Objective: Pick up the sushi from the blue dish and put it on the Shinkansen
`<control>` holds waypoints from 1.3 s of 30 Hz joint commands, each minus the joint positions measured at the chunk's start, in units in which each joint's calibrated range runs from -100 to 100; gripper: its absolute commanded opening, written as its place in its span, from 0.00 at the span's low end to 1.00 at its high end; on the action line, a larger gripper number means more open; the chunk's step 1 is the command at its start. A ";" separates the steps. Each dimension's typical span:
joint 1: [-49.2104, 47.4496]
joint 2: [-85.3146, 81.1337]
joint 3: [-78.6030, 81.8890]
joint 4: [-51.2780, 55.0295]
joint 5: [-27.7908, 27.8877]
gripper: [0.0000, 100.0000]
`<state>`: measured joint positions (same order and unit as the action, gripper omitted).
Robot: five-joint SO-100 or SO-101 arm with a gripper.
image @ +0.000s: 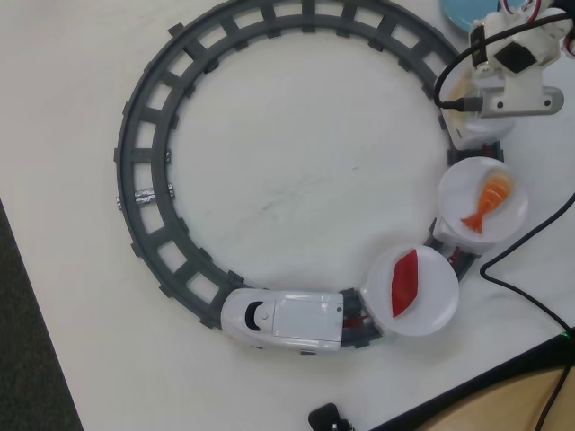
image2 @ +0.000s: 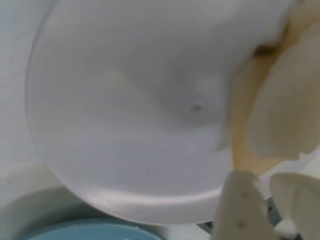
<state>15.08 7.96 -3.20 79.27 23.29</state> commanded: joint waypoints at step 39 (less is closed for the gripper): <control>30.78 -105.70 86.32 -9.65 -23.77 0.03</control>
<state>40.84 -97.64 75.06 74.54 -1.02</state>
